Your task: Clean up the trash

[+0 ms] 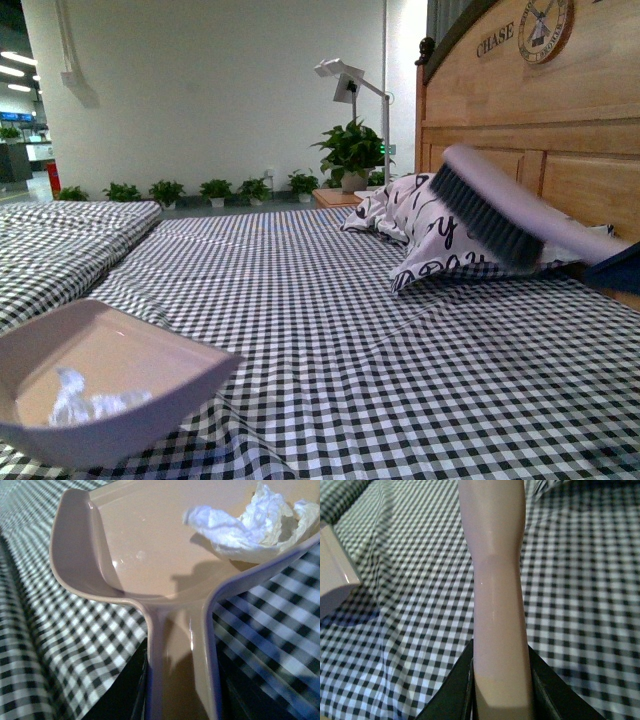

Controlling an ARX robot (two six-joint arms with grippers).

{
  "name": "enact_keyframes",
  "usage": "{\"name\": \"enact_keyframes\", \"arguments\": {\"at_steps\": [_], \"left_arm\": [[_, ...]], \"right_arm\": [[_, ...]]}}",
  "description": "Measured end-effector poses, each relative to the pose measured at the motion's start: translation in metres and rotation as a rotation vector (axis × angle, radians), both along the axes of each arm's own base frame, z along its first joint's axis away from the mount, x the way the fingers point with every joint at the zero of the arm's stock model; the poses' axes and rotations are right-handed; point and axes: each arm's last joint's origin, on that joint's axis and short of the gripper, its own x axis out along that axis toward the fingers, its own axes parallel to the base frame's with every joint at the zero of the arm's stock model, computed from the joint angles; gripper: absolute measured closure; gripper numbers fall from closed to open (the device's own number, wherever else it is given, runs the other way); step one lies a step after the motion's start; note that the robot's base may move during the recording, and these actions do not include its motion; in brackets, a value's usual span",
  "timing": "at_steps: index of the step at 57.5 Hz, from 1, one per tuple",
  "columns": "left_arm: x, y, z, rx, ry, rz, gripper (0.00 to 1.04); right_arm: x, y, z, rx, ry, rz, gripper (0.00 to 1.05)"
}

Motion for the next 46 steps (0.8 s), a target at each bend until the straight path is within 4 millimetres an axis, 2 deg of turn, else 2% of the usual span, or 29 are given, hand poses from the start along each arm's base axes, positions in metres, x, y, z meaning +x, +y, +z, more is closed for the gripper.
{"name": "enact_keyframes", "arguments": {"at_steps": [10,16,23,28,31,40,46], "left_arm": [[0.0,0.008,0.019,-0.167,-0.057,0.184,0.77],[-0.002,0.007,0.037,-0.213,-0.133,0.248,0.77],[-0.009,0.004,0.061,-0.241,-0.253,0.331,0.77],[-0.02,-0.001,0.075,-0.276,-0.314,0.372,0.77],[-0.033,-0.009,0.084,-0.288,-0.374,0.383,0.77],[-0.07,-0.036,0.104,-0.371,-0.452,0.299,0.77],[-0.092,-0.048,0.114,-0.408,-0.49,0.257,0.77]], "right_arm": [[-0.034,-0.045,0.041,0.073,-0.145,-0.064,0.84],[-0.054,-0.058,0.058,0.121,-0.195,-0.075,0.84],[-0.076,-0.061,0.07,0.166,-0.228,-0.054,0.84],[-0.091,-0.06,0.08,0.198,-0.261,-0.029,0.84],[-0.105,-0.06,0.09,0.227,-0.294,-0.007,0.84],[-0.132,-0.062,0.105,0.285,-0.347,-0.005,0.84],[-0.145,-0.062,0.111,0.314,-0.362,0.0,0.84]]}}
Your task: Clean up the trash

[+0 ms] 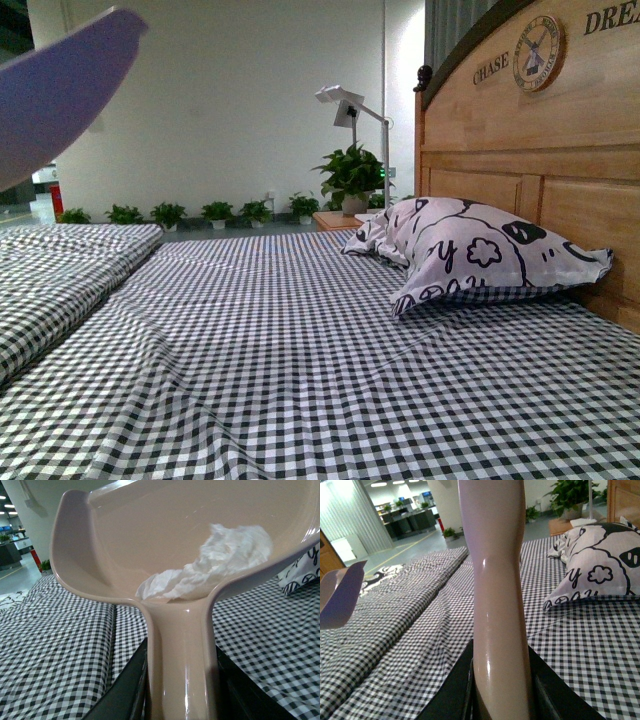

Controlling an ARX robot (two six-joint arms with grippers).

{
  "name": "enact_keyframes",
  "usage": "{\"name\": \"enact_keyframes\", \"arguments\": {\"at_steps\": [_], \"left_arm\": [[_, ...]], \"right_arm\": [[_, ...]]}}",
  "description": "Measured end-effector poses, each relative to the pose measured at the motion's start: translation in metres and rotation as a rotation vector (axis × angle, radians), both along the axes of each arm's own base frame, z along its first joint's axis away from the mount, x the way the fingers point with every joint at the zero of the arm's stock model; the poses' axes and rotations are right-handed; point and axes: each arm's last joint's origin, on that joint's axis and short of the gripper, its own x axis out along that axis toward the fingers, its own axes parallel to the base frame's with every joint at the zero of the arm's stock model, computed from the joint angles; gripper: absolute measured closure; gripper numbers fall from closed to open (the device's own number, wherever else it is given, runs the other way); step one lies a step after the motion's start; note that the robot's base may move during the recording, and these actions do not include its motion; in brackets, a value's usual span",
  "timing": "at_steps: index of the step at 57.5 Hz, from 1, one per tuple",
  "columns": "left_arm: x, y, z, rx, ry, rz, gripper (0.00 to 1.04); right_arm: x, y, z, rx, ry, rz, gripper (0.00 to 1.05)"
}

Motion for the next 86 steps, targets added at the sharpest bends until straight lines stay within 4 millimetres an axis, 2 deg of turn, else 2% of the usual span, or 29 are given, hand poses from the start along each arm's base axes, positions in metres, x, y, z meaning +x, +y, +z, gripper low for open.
{"name": "enact_keyframes", "arguments": {"at_steps": [11,23,29,35,86], "left_arm": [[-0.031,-0.009,0.012,-0.049,-0.051,-0.008,0.77],[-0.054,-0.013,0.007,-0.101,-0.038,-0.003,0.77],[-0.064,-0.013,0.002,-0.129,-0.027,0.016,0.77],[-0.076,-0.014,-0.003,-0.174,0.002,0.01,0.77],[-0.077,-0.014,-0.003,-0.195,0.0,0.012,0.77]], "right_arm": [[-0.023,0.005,0.004,0.04,-0.018,0.018,0.84],[-0.045,0.011,0.008,0.079,-0.045,0.008,0.84],[-0.047,0.011,0.008,0.097,-0.05,-0.02,0.84],[-0.045,0.005,0.001,0.135,0.008,-0.137,0.84],[-0.045,0.003,0.0,0.152,0.02,-0.164,0.84]]}}
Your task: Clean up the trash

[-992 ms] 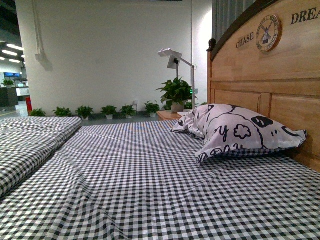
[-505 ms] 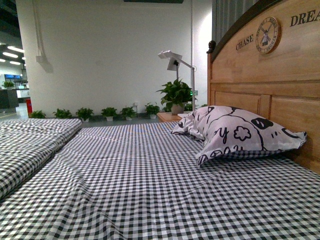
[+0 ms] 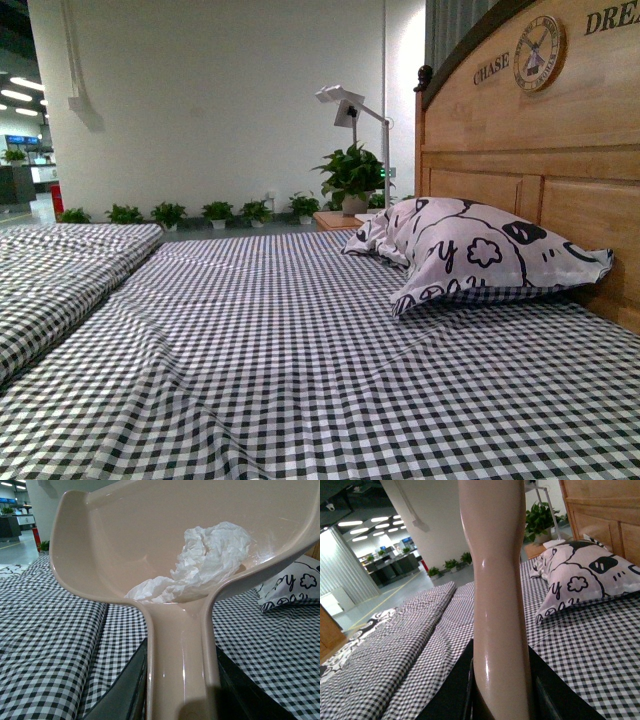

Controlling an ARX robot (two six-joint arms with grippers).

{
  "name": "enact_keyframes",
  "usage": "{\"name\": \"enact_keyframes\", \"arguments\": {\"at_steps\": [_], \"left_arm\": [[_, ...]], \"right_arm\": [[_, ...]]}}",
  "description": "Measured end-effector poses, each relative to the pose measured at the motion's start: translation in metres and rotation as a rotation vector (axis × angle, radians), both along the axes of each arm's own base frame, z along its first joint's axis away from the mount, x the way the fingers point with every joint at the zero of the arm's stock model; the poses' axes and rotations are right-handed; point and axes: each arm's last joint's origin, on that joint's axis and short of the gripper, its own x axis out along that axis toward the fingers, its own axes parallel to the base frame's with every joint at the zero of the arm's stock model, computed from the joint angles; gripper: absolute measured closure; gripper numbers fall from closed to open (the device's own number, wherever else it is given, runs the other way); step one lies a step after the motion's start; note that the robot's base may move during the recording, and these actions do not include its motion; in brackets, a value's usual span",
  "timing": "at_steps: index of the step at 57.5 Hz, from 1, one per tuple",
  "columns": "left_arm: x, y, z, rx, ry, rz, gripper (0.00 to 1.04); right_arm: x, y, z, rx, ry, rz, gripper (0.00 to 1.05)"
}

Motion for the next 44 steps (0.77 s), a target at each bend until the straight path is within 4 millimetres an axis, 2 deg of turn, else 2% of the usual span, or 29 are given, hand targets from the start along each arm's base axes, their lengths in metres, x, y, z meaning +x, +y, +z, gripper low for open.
{"name": "enact_keyframes", "arguments": {"at_steps": [44], "left_arm": [[0.0,0.0,0.0,0.0,0.0,0.0,0.77]], "right_arm": [[0.0,0.0,0.0,0.0,0.0,0.0,0.84]]}}
